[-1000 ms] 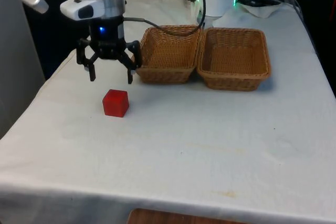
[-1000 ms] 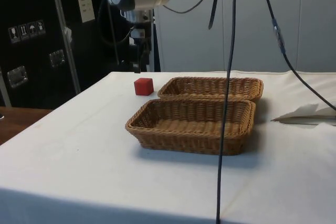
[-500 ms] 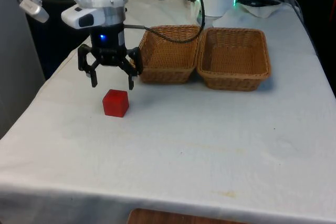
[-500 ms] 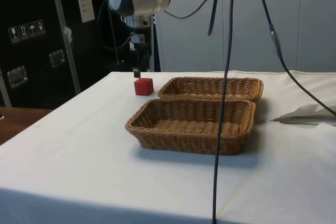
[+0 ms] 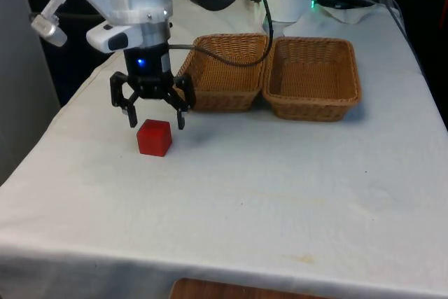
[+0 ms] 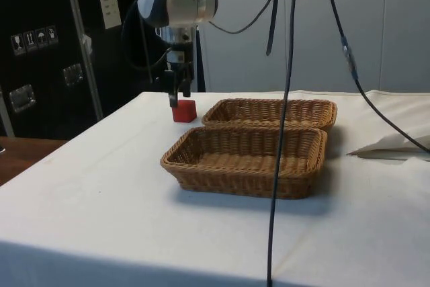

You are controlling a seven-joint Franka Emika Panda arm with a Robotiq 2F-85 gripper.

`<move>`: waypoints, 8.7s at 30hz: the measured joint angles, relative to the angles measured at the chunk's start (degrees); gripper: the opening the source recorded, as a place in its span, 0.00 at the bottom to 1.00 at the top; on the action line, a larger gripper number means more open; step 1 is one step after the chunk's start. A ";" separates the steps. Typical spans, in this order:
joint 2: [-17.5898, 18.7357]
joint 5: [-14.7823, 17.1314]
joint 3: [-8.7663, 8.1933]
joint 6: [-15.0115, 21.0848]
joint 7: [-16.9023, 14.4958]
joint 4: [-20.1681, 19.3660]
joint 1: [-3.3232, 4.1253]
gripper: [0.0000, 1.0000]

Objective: Pick up the red cube and place it into the right basket.

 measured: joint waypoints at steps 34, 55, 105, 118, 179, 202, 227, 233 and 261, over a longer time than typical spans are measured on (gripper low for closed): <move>4.01 1.26 0.00 0.00 0.00 2.46 -0.34 0.00; 0.11 0.69 -3.15 -2.92 -0.06 0.17 1.43 0.01; -27.04 -15.99 -7.56 -7.73 4.70 -17.13 7.51 0.01; -29.68 -18.85 -6.76 -5.96 7.85 -20.28 8.65 0.01; -43.49 -22.57 -0.34 19.37 11.40 -51.05 9.85 0.01; -36.73 -17.82 3.04 24.87 11.75 -53.11 9.80 0.03; -38.90 -18.16 3.55 24.52 12.26 -53.40 9.80 1.00; -42.17 -21.31 4.98 24.41 16.04 -54.43 9.91 1.00; -49.27 -39.25 11.86 19.65 36.15 -52.37 9.91 1.00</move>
